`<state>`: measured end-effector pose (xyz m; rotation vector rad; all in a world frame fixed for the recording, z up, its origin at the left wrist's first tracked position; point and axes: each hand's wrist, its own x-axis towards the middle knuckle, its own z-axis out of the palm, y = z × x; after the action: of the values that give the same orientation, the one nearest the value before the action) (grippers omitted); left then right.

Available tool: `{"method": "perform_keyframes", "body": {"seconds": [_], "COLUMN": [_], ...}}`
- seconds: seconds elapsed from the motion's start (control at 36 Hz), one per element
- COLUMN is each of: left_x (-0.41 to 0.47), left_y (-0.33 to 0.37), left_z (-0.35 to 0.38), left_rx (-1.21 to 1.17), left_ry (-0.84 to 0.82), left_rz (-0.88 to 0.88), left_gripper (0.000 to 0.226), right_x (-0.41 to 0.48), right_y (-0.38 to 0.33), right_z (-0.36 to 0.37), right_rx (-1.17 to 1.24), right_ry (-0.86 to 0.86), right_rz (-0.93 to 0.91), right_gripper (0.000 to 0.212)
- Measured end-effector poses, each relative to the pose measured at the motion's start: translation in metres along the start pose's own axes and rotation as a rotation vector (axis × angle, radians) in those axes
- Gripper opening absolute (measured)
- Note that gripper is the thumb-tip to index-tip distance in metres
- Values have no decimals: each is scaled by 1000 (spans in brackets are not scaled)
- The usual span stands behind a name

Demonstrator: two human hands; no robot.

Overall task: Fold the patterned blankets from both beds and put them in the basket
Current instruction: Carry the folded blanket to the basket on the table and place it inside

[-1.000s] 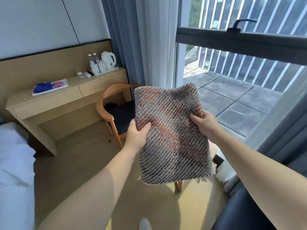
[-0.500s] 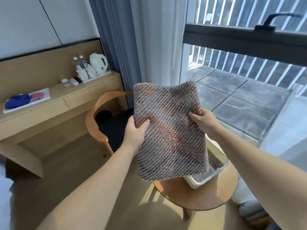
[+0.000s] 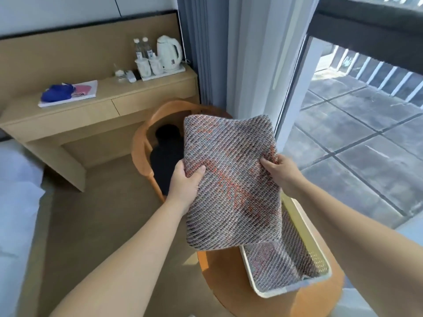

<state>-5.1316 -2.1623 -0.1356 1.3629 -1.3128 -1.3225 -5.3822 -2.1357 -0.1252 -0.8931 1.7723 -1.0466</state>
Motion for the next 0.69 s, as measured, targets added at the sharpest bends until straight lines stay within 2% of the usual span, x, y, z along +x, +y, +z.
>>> {"method": "perform_keyframes", "body": {"seconds": [0.17,0.28,0.42,0.53,0.69], "left_x": [-12,-26,-40,-40,-30], "left_y": [-41,-86,-139,-169,-197], "left_z": [59,111,165,182,185], "left_rx": [-16,-32,-86,-120,-196], "left_ry": [111,128,146,182,290], "left_rz": [-140,-266,-410,-463,-485], "left_gripper": [42,26,20,16,14], "right_x": [36,46,63,77,96], "right_y": [62,116,184,203,215], "right_z": [-32,-63,-85,-87,-74], "right_rx": [-92,-169,-321,-422,-496], "right_ry": [-153,-202,-183,-200,-206], "right_rz": [125,226,358,362,277], "right_gripper": [28,19,40,32,37]}}
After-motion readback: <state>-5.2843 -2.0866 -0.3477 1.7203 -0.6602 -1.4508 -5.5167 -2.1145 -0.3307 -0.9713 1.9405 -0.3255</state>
